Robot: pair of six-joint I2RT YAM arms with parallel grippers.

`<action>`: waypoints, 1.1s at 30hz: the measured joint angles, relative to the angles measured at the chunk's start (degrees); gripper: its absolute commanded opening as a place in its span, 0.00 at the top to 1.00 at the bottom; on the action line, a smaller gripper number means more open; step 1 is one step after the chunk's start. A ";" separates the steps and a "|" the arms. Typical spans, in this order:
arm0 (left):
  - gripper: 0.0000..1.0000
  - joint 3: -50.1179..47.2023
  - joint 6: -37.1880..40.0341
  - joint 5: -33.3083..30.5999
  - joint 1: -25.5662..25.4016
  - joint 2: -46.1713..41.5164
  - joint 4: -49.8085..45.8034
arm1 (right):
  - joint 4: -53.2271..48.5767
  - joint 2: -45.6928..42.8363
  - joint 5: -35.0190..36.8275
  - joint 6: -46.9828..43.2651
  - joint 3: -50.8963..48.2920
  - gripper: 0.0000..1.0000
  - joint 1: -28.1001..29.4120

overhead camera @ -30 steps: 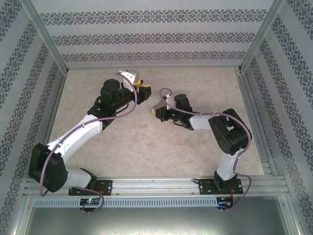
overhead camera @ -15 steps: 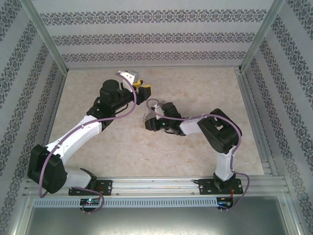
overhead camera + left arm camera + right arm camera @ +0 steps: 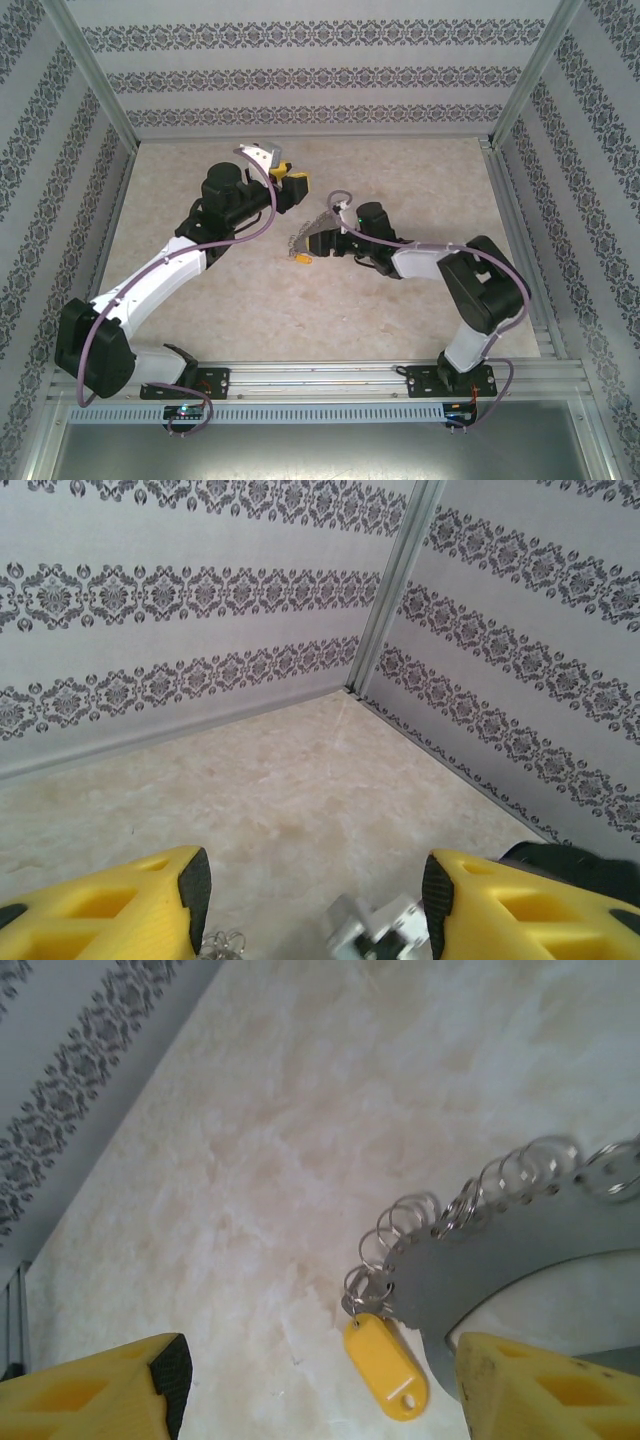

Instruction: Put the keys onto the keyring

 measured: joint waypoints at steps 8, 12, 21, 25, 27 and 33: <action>0.00 -0.07 -1.49 -0.04 0.00 -1.38 0.04 | -0.90 -12.11 0.00 -0.44 -5.62 0.23 -5.68; 0.00 -2.25 -1.51 -1.55 0.00 -3.98 0.11 | -3.50 -19.23 1.20 -1.11 -8.59 0.05 -11.52; 0.00 -16.37 6.29 -17.00 0.02 -14.34 1.66 | -9.07 -33.70 22.16 -5.05 -10.16 0.02 -18.43; 0.00 -22.53 13.44 -24.59 1.73 -17.46 3.32 | -7.76 -33.31 32.85 -9.01 -11.45 0.02 -19.85; 0.00 -25.24 15.87 -27.45 3.93 -18.01 4.57 | -7.56 -31.76 35.71 -11.39 -11.43 0.02 -20.70; 0.00 -35.56 18.78 -31.63 11.58 -15.56 12.22 | -4.57 -27.10 39.69 -15.74 -13.44 0.02 -23.21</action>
